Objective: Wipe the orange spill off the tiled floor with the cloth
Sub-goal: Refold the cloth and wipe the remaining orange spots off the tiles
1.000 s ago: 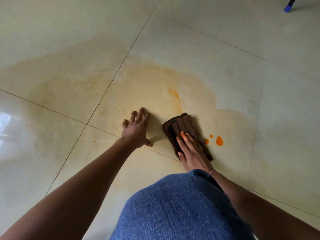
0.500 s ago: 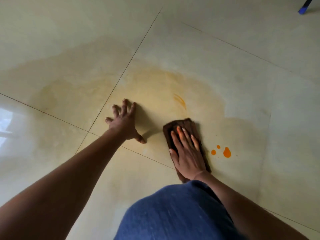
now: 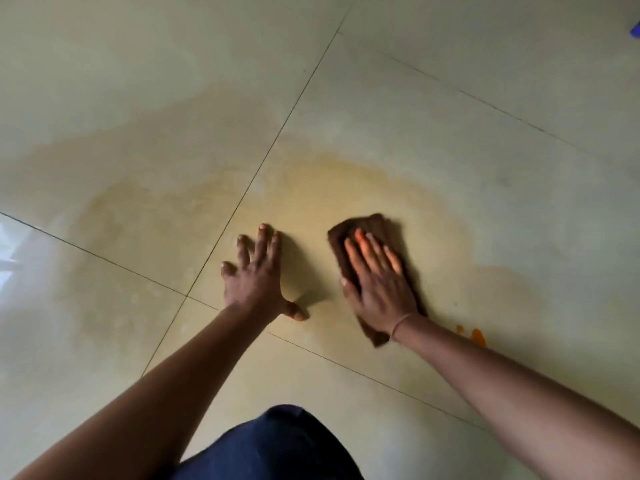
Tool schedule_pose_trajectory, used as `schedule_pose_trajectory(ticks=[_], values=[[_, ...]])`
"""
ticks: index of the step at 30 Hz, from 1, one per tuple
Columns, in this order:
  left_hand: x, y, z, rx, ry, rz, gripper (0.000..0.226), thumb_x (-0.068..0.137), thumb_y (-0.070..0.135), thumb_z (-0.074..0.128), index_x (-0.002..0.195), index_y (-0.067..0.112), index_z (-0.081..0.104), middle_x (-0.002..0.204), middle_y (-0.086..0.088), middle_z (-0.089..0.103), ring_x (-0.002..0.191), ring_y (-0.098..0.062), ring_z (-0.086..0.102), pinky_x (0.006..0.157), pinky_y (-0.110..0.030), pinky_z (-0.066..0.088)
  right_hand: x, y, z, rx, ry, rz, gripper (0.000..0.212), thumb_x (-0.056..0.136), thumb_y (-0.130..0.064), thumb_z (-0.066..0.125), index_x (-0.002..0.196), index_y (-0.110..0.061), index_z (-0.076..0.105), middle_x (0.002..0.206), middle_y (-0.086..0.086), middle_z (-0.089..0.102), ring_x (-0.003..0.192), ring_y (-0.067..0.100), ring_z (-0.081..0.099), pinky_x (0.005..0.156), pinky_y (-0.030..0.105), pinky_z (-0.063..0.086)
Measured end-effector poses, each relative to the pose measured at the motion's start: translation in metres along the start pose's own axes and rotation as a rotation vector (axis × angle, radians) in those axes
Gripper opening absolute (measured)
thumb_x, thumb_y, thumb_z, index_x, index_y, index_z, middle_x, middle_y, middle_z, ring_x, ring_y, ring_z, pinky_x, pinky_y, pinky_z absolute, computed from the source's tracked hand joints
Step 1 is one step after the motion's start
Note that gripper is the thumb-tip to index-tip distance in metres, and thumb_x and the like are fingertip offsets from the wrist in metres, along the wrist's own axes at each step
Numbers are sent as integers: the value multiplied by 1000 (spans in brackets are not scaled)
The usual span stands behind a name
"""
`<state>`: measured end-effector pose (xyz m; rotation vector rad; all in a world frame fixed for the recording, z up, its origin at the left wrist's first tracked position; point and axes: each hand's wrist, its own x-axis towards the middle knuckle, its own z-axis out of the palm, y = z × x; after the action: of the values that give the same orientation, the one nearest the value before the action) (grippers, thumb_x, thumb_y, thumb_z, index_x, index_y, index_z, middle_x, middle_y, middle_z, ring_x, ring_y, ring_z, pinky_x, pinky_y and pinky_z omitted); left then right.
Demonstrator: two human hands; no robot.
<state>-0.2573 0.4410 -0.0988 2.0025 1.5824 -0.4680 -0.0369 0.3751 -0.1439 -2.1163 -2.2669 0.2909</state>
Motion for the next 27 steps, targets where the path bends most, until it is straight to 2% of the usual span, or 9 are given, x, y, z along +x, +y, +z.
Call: schedule_pose_trajectory(ticks=[4,6,9,11,15,19,22,26,27], values=[[5,1,1,-36,-26,-18,156,43,56,89,151,17,-17,156,2,-31,144,-36,-19,109,-65,20,129,-13,-13,3,59,388,70,93,-51,28,153,-15,22,161,10,16,148,23,14,118,41,9],[3,3,-3,-37,-40,-37,155,43,54,89,150,17,-18,155,2,-31,144,-35,-19,109,-65,20,138,-43,-9,-18,34,251,68,95,-48,33,153,-16,19,161,9,13,148,22,12,119,40,7],[2,3,-4,-35,-52,-26,155,44,54,89,151,17,-17,156,1,-30,145,-36,-18,108,-65,21,37,-37,0,-53,-24,-49,65,96,-45,34,153,-15,21,160,10,19,147,23,17,118,43,16],[2,2,-4,-31,-57,-18,155,45,55,88,150,16,-19,156,0,-31,144,-37,-19,108,-67,20,7,6,-4,-35,20,-32,66,94,-45,32,152,-13,27,158,13,25,145,27,23,115,46,21],[8,11,-7,-56,-110,-53,158,45,49,91,147,15,-25,152,-1,-38,141,-42,-25,105,-74,13,107,23,-20,0,93,489,72,91,-50,22,151,-12,26,159,13,21,146,26,20,118,44,14],[7,13,-13,-54,-137,-52,159,43,48,91,148,17,-24,152,-1,-37,140,-42,-26,104,-76,11,41,-31,-2,-33,38,177,67,95,-45,26,153,-13,22,160,10,19,148,22,15,119,42,14],[5,12,-13,-57,-125,-40,158,44,47,91,149,16,-24,153,-1,-37,140,-42,-26,104,-76,11,-37,-8,0,-19,14,4,66,94,-45,31,152,-14,27,159,10,22,146,25,22,117,43,18],[5,12,-10,-67,-115,-27,158,43,47,91,149,16,-23,153,0,-36,140,-42,-26,104,-75,8,44,16,-16,9,72,466,73,88,-51,23,151,-14,28,159,11,22,146,26,22,117,45,16],[4,11,-11,-59,-113,-25,157,43,47,91,149,17,-21,154,0,-34,141,-42,-25,105,-75,9,39,8,-14,12,58,461,73,88,-50,23,152,-13,26,160,11,20,147,25,19,118,46,15]])
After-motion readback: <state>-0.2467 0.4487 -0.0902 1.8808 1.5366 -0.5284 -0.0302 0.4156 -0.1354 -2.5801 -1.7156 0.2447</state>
